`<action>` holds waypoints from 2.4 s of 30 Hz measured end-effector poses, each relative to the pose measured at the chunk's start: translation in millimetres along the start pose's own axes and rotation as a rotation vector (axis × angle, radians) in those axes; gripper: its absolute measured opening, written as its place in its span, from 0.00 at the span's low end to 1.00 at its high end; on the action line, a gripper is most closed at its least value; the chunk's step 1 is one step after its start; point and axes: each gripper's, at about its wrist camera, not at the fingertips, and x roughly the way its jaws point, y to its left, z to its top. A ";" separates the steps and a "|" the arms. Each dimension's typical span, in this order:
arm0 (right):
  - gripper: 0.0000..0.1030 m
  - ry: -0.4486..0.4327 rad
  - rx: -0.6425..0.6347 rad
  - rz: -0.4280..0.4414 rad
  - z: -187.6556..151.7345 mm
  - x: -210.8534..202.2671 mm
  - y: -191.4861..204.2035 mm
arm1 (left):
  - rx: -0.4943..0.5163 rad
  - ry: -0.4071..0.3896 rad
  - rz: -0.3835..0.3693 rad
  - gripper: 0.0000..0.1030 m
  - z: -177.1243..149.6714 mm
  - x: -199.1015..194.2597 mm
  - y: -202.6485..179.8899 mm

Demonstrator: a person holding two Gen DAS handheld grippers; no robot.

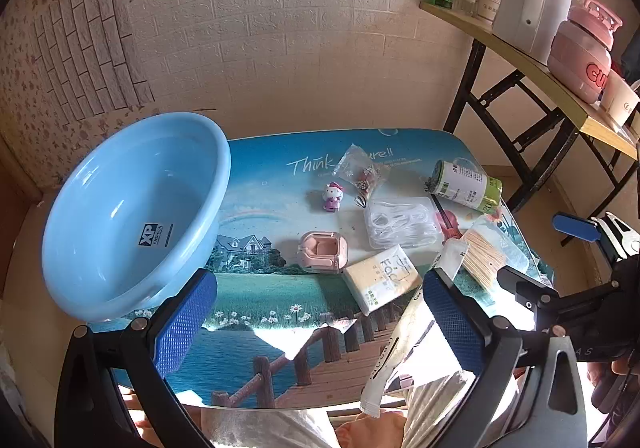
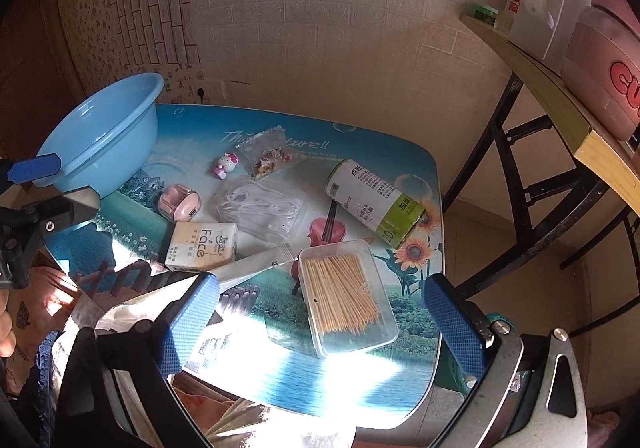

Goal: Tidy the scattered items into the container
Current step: 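Grasp the white spoon packet with the left gripper while the right grasps the toothpick box, then carry the spoon packet and toothpick box over the blue basin with both grippers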

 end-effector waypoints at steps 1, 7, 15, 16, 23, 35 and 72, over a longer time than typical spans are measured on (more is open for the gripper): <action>1.00 0.007 0.001 0.015 -0.4 2.0 -1.4 | 0.008 0.010 -0.011 1.00 -1.9 2.6 -1.7; 1.00 0.028 0.002 0.048 -1.0 8.1 -7.0 | 0.079 0.049 -0.050 1.00 -15.0 14.2 -13.4; 1.00 0.060 0.000 0.051 -3.4 16.9 -14.4 | 0.151 0.085 -0.069 0.99 -22.2 26.2 -31.6; 1.00 0.062 0.000 0.051 -3.6 17.4 -15.7 | 0.156 0.087 -0.074 0.98 -22.8 28.2 -33.4; 1.00 0.079 0.014 0.040 -5.0 24.3 -25.4 | 0.205 0.123 -0.061 0.79 -27.1 43.9 -43.2; 1.00 0.122 -0.005 0.040 -3.4 42.6 -27.1 | 0.228 0.162 -0.059 0.80 -29.9 63.1 -48.8; 0.64 0.210 -0.049 0.101 -6.5 80.4 -15.5 | 0.271 0.170 -0.172 0.13 -46.6 84.6 -56.9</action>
